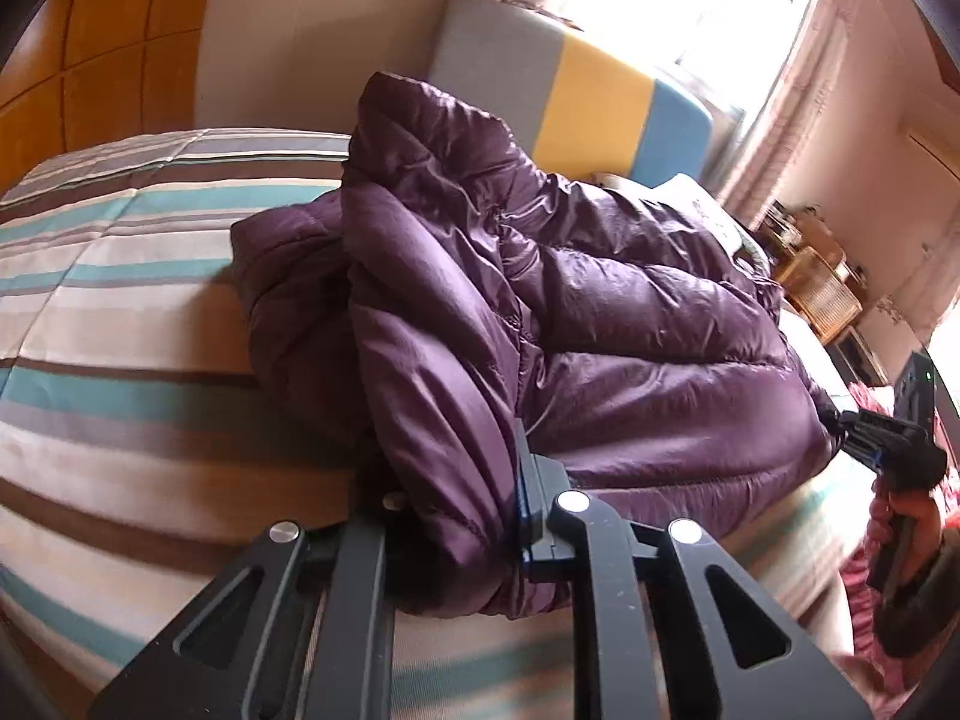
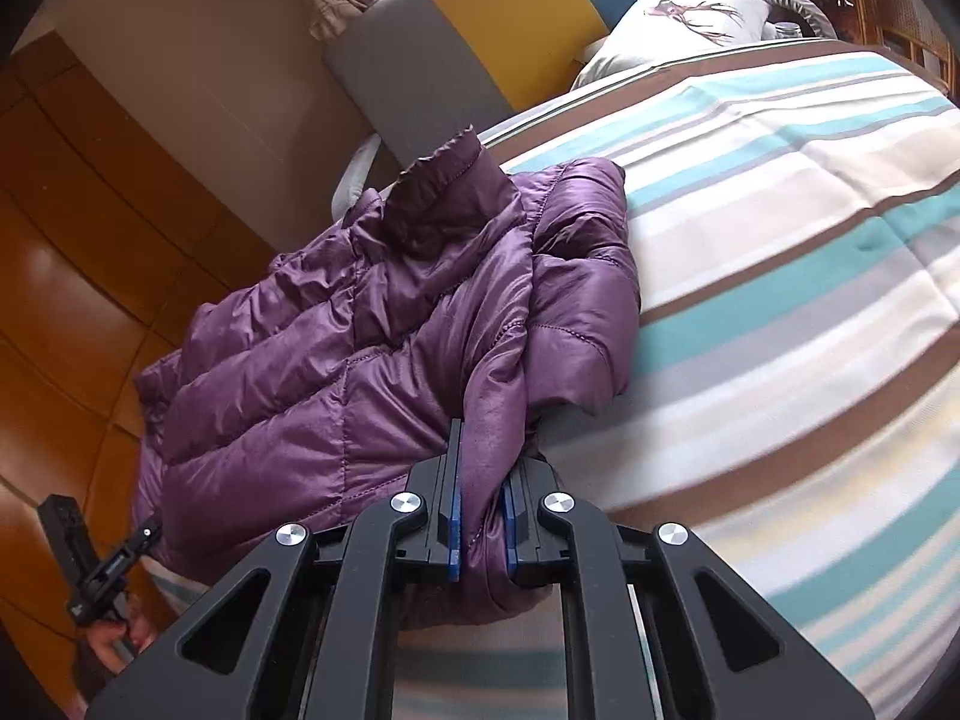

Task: Fold large clothes

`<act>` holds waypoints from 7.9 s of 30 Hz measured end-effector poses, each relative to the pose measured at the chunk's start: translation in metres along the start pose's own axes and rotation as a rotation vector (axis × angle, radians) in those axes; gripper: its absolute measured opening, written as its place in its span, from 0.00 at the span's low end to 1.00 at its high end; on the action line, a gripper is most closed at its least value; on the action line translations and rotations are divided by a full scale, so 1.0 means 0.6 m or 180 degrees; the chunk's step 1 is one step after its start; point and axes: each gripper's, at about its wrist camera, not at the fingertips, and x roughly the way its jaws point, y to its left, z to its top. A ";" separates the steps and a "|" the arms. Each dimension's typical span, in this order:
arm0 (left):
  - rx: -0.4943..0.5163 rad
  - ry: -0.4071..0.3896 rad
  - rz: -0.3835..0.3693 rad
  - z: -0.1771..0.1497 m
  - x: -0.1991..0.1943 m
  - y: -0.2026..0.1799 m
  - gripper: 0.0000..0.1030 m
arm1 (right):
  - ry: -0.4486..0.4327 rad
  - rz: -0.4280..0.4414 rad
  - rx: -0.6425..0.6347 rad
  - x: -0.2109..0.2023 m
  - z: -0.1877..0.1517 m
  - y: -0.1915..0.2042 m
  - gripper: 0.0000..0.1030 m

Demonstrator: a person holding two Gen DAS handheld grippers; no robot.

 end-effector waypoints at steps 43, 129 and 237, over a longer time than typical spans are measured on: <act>0.0381 -0.0218 0.0312 0.162 0.026 -0.176 0.06 | -0.0221 -0.0257 -0.1042 0.019 0.100 0.198 0.04; -0.0028 -0.0045 0.0951 0.194 0.268 -0.142 0.98 | -0.0172 -0.0765 -0.1140 0.292 0.155 0.222 0.61; -0.0610 -0.1190 0.0341 0.099 -0.025 -0.099 0.19 | -0.0003 -0.0343 -0.1305 0.115 -0.093 0.239 0.21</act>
